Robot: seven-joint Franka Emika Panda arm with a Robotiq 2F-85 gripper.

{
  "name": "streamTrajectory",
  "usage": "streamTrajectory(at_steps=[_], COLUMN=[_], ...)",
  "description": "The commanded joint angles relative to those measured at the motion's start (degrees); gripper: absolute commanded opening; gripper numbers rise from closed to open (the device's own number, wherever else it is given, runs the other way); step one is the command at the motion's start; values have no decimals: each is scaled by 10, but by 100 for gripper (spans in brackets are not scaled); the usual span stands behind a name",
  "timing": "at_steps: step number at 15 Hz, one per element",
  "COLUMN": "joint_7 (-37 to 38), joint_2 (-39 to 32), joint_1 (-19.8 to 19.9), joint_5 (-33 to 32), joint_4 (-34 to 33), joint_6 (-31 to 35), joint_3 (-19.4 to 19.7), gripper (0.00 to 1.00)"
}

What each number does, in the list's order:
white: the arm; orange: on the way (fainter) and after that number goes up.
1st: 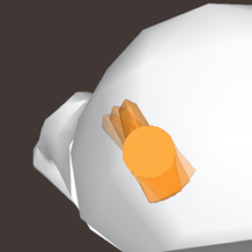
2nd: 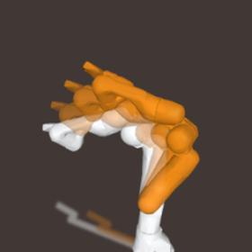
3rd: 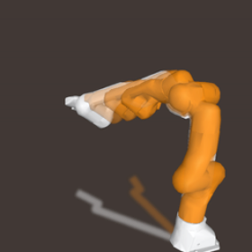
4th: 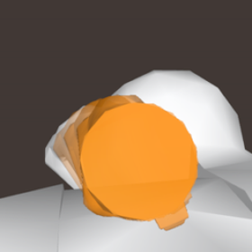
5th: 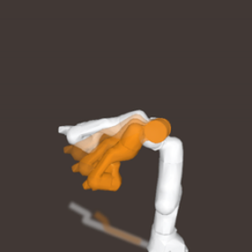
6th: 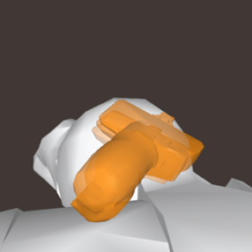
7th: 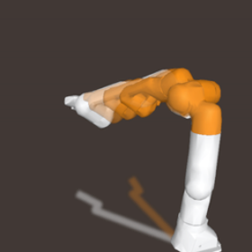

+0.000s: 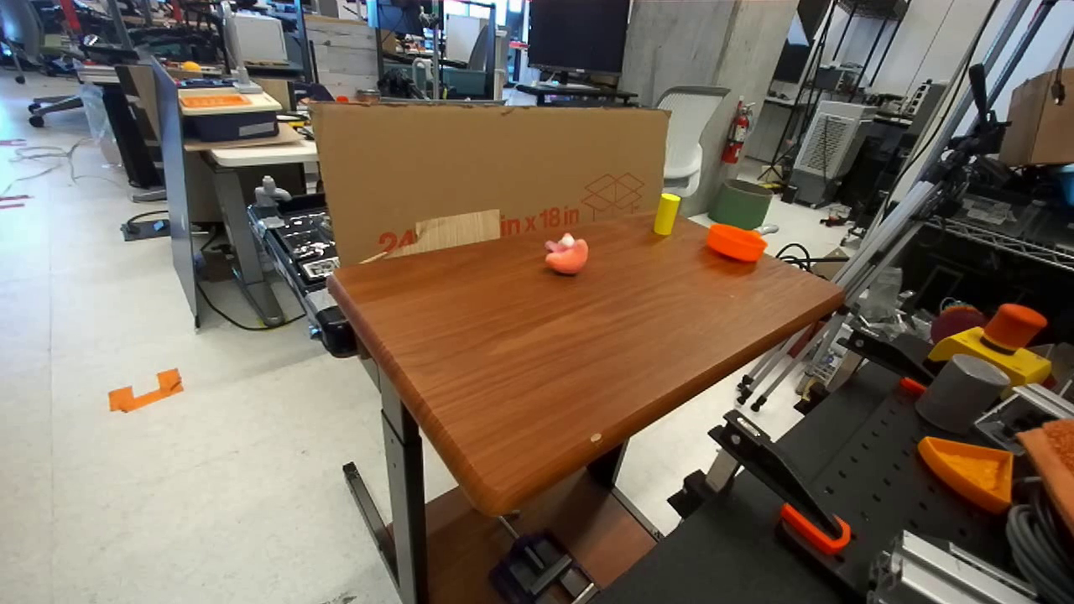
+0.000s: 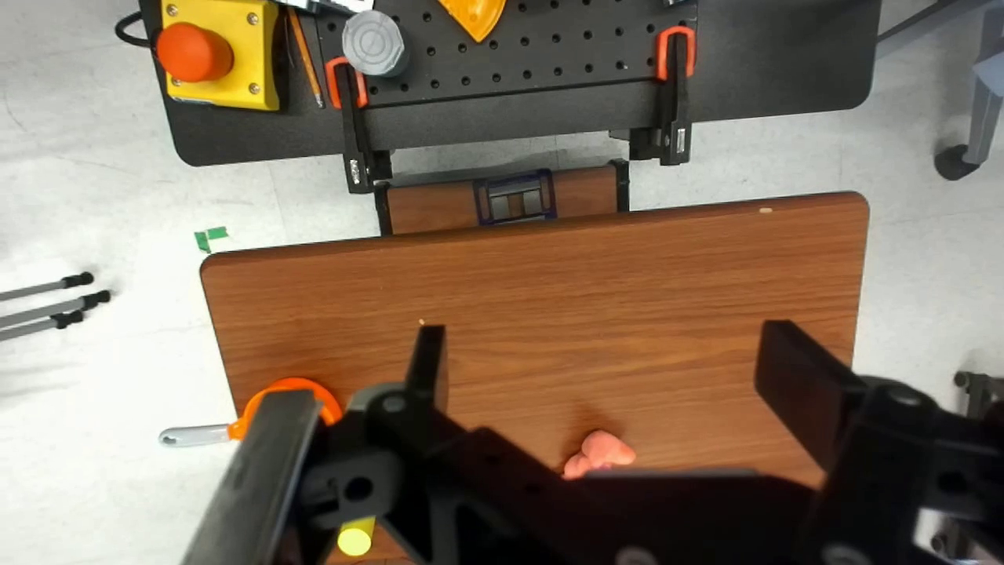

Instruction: Move the pink toy to the front

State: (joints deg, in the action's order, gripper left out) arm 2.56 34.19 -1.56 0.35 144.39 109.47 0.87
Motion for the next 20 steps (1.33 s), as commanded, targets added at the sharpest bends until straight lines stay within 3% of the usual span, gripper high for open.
streamTrajectory(at_steps=[1, 6, 12, 16, 20], joint_7=[51, 138, 220, 275, 314], joint_2=[-65, -222, -418, -524, -605], joint_1=[9, 2, -14, -36, -64], joint_5=[3, 24, 73, 41, 8], joint_4=[-44, -150, -270, -338, -392], joint_6=[16, 77, 204, 273, 292], joint_3=[-29, -57, -58, -43, -12], gripper=[100, 100, 100, 100, 100])
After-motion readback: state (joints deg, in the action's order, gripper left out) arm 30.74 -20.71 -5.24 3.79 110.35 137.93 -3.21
